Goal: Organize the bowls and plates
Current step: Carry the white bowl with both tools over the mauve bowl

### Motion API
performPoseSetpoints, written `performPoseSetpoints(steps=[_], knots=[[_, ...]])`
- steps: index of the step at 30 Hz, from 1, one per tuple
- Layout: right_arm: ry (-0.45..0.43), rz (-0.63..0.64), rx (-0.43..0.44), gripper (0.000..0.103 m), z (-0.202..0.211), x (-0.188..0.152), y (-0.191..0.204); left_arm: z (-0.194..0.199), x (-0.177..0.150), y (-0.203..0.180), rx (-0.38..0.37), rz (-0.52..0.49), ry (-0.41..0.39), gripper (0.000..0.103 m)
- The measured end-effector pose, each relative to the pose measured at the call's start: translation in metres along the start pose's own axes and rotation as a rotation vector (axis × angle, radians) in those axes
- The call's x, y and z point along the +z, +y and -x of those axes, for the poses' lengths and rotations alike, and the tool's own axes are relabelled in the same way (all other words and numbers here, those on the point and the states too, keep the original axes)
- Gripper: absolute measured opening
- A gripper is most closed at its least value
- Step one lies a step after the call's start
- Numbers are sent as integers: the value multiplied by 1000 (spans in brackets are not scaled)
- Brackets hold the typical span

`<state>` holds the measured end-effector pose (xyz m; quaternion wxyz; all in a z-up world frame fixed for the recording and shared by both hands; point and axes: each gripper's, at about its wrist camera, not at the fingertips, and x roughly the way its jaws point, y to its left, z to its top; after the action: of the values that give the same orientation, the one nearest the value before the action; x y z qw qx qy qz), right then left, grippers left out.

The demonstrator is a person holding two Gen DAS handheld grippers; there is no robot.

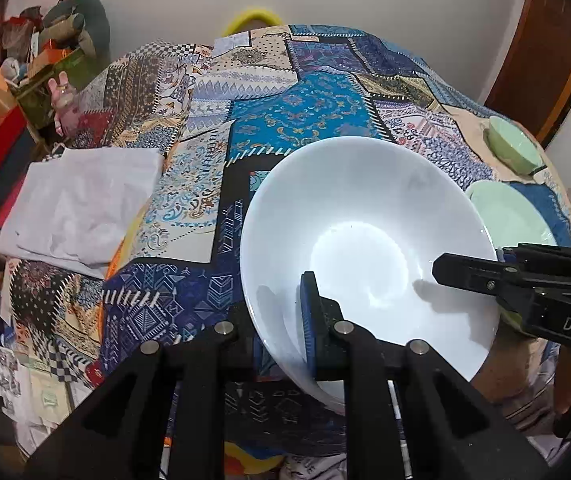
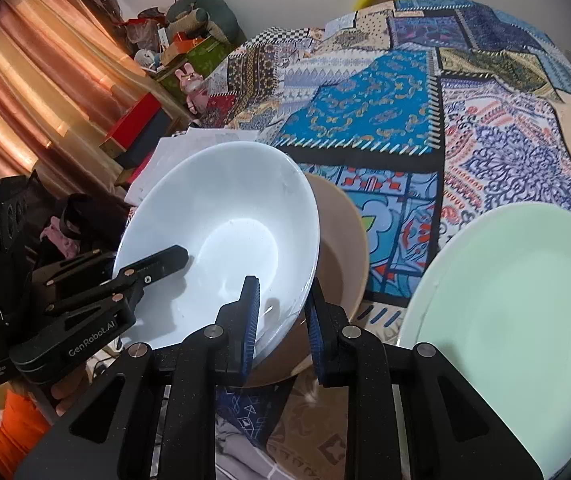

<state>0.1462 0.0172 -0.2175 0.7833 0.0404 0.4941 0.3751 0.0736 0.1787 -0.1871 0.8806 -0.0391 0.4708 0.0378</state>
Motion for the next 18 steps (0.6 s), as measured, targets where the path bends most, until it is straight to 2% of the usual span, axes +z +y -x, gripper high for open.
performPoseSetpoints(steps=[10,14,18], knots=[[3,-7,-9,21,-6,0,0,-7,0,-4,92,-67,-15,16],[2,1,-23,21,-7,0,2,-10,2,-2,96,-67,-16,16],[4,-14,-28,21,-9,0,-2,-24,1,4,56,-35,44,19]])
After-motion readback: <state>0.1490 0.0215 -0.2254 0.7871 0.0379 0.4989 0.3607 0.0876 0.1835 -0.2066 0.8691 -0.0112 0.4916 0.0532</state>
